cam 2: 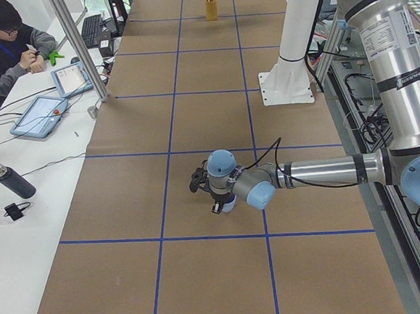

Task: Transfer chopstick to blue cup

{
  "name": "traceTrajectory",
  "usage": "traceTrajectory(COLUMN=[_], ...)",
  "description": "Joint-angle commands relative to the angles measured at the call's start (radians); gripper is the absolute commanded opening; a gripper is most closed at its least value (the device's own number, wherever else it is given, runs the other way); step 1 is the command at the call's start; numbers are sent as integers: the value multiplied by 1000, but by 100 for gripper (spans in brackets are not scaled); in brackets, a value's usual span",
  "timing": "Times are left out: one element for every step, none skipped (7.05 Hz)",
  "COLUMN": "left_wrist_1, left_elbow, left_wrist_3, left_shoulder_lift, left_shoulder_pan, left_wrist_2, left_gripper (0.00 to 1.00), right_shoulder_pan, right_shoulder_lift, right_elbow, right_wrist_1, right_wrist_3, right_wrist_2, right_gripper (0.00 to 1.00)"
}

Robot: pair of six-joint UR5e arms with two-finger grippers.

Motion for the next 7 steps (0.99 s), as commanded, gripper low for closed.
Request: traceTrajectory(left_wrist_1=[-39,-40,-25,27,95,132,170], left_elbow=[-1,-11,-67,-131,-161,-161,-159], left_wrist_3=[4,0,-8,-60,-172,-280,-363], left_shoulder_lift=[-7,-13,-13,-43,-132,-233,-308], left_shoulder_pan=[2,2,2,1,1,21,82], left_wrist_2=[-2,-16,-56,-100,-92,-87,-37], left_gripper=[0,0,0,0,0,0,0], right_shoulder_pan=[0,0,0,0,0,0,0], right_shoulder_lift=[0,1,1,1,1,3,4], right_elbow=[0,-2,-5,-5,-6,-8,-9], right_wrist_1=[0,0,0,2,2,2,2], right_wrist_3=[0,0,0,0,0,0,2], right_wrist_2=[0,0,0,0,0,2,0], right_gripper=[100,100,100,100,100,100,100])
